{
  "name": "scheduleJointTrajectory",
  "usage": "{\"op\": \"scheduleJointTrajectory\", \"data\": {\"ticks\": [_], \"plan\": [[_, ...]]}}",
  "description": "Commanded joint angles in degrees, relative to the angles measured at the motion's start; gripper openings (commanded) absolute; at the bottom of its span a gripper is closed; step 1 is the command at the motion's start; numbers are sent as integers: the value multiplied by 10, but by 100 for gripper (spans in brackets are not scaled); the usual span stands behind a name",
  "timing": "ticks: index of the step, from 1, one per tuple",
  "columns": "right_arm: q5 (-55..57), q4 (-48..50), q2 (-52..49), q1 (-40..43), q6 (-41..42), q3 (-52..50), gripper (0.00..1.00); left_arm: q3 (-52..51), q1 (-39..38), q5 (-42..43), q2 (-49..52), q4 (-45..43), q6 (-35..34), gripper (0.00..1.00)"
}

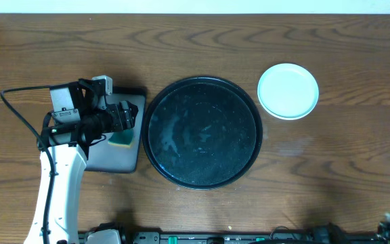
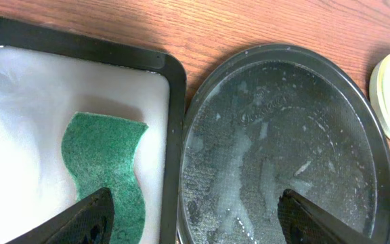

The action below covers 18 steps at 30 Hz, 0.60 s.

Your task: Clean dirty plates on tray and stack at the side

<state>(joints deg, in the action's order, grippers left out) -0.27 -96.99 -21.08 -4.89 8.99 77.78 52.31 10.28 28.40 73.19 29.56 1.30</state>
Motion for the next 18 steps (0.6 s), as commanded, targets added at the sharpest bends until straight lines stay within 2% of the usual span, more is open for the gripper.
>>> {"op": "scheduleJointTrajectory", "data": {"ticks": [1, 6, 13, 18], "plan": [[-4, 3, 2, 21, 7, -18, 99, 14, -1, 7, -2, -1, -1, 78], [-4, 31, 3, 52, 6, -18, 99, 14, -1, 7, -2, -1, -1, 78], [-7, 219, 35, 62, -65, -31, 99, 14, -1, 7, -2, -1, -1, 78], [-17, 347, 78, 62, -98, -100, 99, 14, -1, 7, -2, -1, -1, 78]]}}
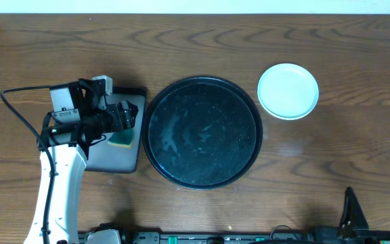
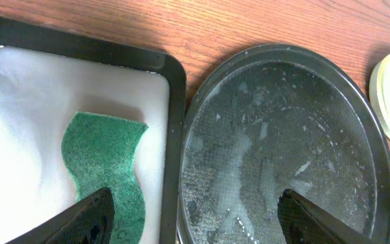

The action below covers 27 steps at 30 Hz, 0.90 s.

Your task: Clean dirty plates on tray and stack at the side

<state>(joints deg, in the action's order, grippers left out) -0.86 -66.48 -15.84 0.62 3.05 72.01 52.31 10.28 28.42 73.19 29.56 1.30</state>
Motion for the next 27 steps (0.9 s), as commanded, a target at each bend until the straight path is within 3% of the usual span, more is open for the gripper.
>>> {"op": "scheduleJointTrajectory", "data": {"ticks": [1, 18, 27], "plan": [[-12, 75, 37, 7, -38, -66, 99, 14, -1, 7, -2, -1, -1, 78], [-57, 608, 133, 7, -38, -427, 99, 14, -1, 7, -2, -1, -1, 78], [-59, 741, 155, 7, -38, -542, 99, 14, -1, 7, -2, -1, -1, 78]]}}
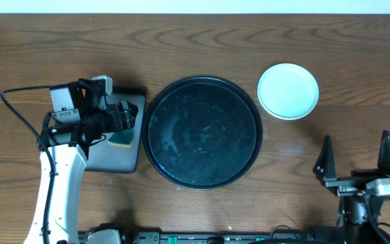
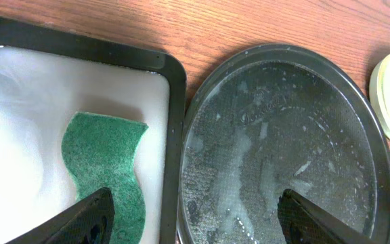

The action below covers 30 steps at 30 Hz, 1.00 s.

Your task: Clean dirty plates on tray and stack at the side

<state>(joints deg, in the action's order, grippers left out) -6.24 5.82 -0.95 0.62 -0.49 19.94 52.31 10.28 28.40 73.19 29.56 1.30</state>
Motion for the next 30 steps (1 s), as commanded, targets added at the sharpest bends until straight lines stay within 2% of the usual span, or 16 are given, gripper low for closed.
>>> {"op": "scheduleJointTrajectory", "data": {"ticks": [1, 5, 14, 19, 24, 30], "plan": [[-5, 32, 6, 7, -3, -32, 99, 14, -1, 7, -2, -1, -1, 78], [-8, 74, 6, 7, -2, -74, 99, 14, -1, 7, -2, -1, -1, 78], [-9, 87, 6, 7, -5, -143, 99, 14, -1, 7, -2, -1, -1, 78], [-13, 139, 6, 7, -4, -198, 99, 14, -1, 7, -2, -1, -1, 78], [-13, 111, 6, 7, -5, -196, 99, 14, -1, 7, -2, -1, -1, 78], [5, 1, 6, 7, -4, -196, 99, 14, -1, 7, -2, -1, -1, 78]]}}
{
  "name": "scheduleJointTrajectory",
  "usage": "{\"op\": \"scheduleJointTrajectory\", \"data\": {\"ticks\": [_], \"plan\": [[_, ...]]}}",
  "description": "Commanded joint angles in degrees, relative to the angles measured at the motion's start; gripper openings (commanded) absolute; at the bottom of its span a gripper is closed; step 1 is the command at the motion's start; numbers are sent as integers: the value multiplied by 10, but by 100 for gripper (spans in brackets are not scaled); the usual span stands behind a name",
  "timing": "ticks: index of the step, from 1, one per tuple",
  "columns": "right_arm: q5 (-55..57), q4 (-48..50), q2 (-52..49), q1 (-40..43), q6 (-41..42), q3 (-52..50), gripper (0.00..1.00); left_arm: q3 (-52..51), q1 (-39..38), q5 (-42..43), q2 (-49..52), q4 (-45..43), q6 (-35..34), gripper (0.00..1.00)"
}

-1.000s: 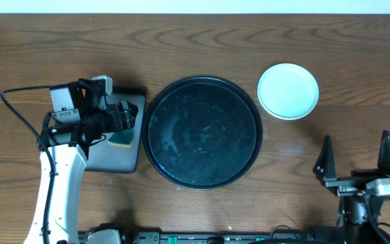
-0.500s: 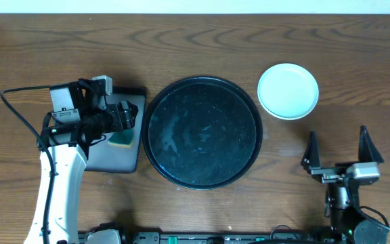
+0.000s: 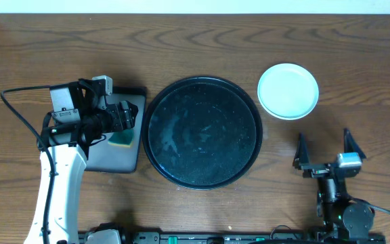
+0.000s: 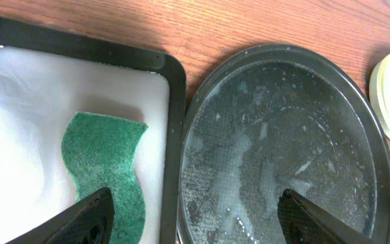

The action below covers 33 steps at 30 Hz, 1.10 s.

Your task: Clean dirty plates on tray and stack at the side

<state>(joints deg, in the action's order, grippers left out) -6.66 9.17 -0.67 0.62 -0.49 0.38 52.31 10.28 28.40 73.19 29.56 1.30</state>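
The round dark tray (image 3: 202,132) holds only soapy water streaks; no plate lies on it. One white plate (image 3: 288,90) rests on the wood to the tray's upper right, and its pale edge shows in the left wrist view. My left gripper (image 3: 128,116) hangs open over the seam between the rectangular pan and the round tray (image 4: 283,149), with nothing between its fingers. A green sponge (image 4: 103,173) lies in the pan below its left finger. My right gripper (image 3: 323,146) stands open and empty below the plate, fingers pointing to the far side.
The black rectangular pan (image 3: 131,163) with white foam sits left of the round tray, touching its rim. The left arm's white link and cable run down the left side. Bare wood table (image 3: 202,41) stretches behind.
My right gripper has shifted left and stands closer under the white plate, still open. The left gripper, sponge, tray and plate have not moved.
The right arm was only a sliver at the bottom right corner, then its fingertips showed at the bottom edge, then the open gripper stood at the lower right. Now it is nearer the plate. The left gripper stayed open over the pan throughout.
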Motion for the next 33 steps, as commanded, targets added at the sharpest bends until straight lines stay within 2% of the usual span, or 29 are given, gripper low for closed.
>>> {"op": "scheduleJointTrajectory", "data": {"ticks": [1, 5, 33], "plan": [[13, -51, 3, 7, -1, -1, 99, 14, -1, 7, -2, -1, -1, 78], [66, -141, 3, 7, 73, 0, 99, 14, -1, 7, -2, -1, -1, 78], [64, -134, 3, 4, 73, -1, 99, 14, -1, 7, -2, -1, -1, 78]]}}
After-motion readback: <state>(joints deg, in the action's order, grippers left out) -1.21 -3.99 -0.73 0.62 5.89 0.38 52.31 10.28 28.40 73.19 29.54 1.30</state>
